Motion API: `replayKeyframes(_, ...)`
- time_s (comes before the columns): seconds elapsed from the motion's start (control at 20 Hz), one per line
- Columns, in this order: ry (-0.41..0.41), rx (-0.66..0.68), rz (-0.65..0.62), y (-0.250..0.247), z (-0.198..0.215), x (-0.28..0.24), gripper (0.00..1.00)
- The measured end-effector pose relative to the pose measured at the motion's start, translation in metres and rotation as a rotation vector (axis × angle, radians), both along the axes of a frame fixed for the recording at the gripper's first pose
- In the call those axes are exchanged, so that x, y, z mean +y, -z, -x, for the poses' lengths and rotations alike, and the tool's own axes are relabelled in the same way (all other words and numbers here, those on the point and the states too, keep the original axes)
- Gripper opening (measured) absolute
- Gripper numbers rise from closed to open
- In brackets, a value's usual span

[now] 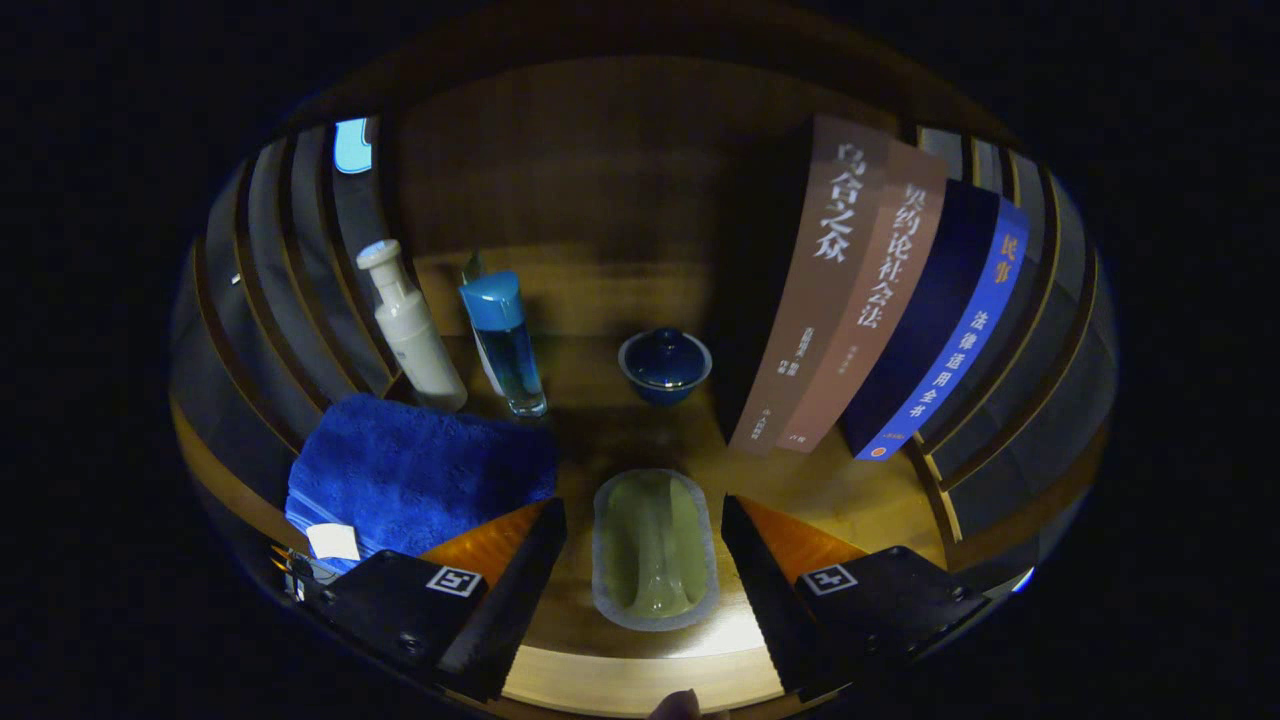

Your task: Pull open the drawer, take out the items inside it, and place them on the countertop above the cabinet.

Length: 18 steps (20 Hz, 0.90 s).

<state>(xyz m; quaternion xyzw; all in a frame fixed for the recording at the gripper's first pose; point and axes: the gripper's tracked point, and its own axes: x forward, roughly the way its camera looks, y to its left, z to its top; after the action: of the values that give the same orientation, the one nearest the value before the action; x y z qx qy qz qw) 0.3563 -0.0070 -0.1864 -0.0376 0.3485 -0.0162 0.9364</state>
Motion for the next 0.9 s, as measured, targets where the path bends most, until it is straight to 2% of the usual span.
replayKeyframes(0.35, -0.010, -0.290, -0.040, -0.072, 0.048, 0.002, 0.99)
replayKeyframes(0.75, -0.099, -0.654, -0.138, -0.153, 0.159, 0.011, 0.99)
replayKeyframes(0.9, -0.121, -0.731, -0.140, -0.160, 0.203, 0.010, 0.99)
